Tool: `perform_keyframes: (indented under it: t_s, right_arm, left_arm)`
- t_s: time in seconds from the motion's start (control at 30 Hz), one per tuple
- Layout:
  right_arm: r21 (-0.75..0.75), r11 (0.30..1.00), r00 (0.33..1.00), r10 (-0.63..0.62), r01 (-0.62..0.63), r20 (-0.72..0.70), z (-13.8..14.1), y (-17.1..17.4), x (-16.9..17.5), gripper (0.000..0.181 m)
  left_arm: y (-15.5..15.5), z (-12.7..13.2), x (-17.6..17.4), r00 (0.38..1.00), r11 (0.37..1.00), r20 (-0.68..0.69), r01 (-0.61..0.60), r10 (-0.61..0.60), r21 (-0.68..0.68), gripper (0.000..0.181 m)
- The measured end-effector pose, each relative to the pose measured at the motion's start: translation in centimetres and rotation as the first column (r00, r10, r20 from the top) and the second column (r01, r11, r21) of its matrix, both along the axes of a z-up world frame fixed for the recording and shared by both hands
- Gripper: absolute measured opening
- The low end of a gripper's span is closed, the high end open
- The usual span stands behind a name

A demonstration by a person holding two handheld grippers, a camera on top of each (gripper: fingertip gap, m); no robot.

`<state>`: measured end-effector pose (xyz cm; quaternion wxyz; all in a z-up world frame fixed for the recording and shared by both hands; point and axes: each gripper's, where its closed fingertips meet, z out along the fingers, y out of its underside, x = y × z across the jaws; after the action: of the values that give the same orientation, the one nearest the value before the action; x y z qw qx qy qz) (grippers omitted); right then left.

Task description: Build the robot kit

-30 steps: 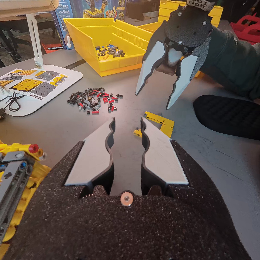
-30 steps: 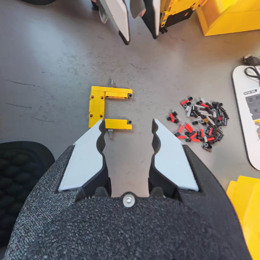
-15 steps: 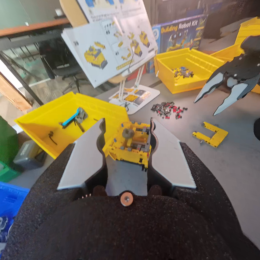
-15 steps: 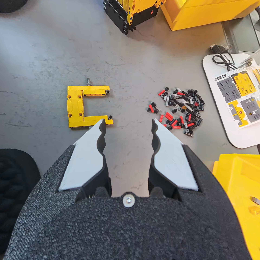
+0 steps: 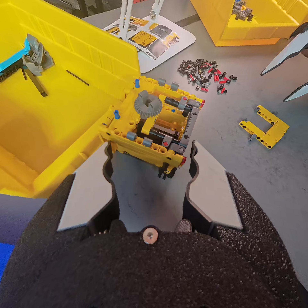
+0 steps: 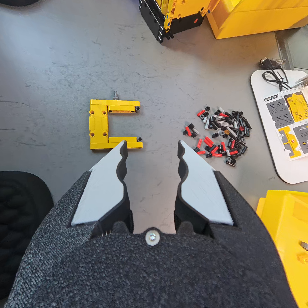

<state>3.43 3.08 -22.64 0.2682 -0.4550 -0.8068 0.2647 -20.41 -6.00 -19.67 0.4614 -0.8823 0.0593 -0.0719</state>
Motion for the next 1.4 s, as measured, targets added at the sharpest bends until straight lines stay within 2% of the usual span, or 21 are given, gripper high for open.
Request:
perform_keyframes:
  t_s: [0.03,0.27,0.6,0.8,0.97,1.1,1.2,1.4]
  right_arm:
    - [-0.005,1.000,1.000,0.001,-0.001,-0.004,0.1,0.0,0.0,0.060]
    - [-0.025,1.000,1.000,0.014,-0.015,-0.020,0.5,-0.7,-0.2,0.060]
    - [-0.034,0.999,0.995,0.013,-0.017,-0.100,2.0,-2.3,-1.7,0.054]
    - [-0.053,0.998,0.987,0.013,-0.022,-0.161,3.6,-2.8,-1.9,0.053]
    - [-0.067,0.997,0.973,0.017,-0.033,-0.232,5.6,-3.2,-1.9,0.049]
    - [-0.145,0.988,0.956,0.004,-0.049,-0.294,7.3,-3.8,-2.2,0.045]
    - [-0.208,0.977,0.945,-0.021,-0.050,-0.326,7.9,-4.1,-3.0,0.043]
    - [-0.246,0.968,0.949,-0.123,0.050,-0.290,7.6,-4.0,-5.4,0.044]
  left_arm:
    - [0.1,0.0,0.1,1.000,1.000,-0.018,0.002,-0.002,0.004,0.089]
    - [1.0,-0.1,3.3,0.994,0.994,-0.026,0.102,-0.102,0.029,0.088]
    - [2.2,-0.1,10.6,0.959,0.958,-0.015,0.285,-0.285,0.043,0.088]
    - [2.4,-0.1,13.6,0.942,0.941,-0.012,0.336,-0.336,0.050,0.088]
    - [2.1,0.2,14.7,0.933,0.930,0.012,0.357,-0.359,0.088,0.093]
    - [1.9,1.1,14.3,0.925,0.923,0.095,0.350,-0.368,0.159,0.093]
    - [2.0,1.2,14.0,0.928,0.918,0.089,0.338,-0.362,0.208,0.093]
    - [2.5,1.1,14.3,0.933,0.915,0.076,0.324,-0.351,0.241,0.096]
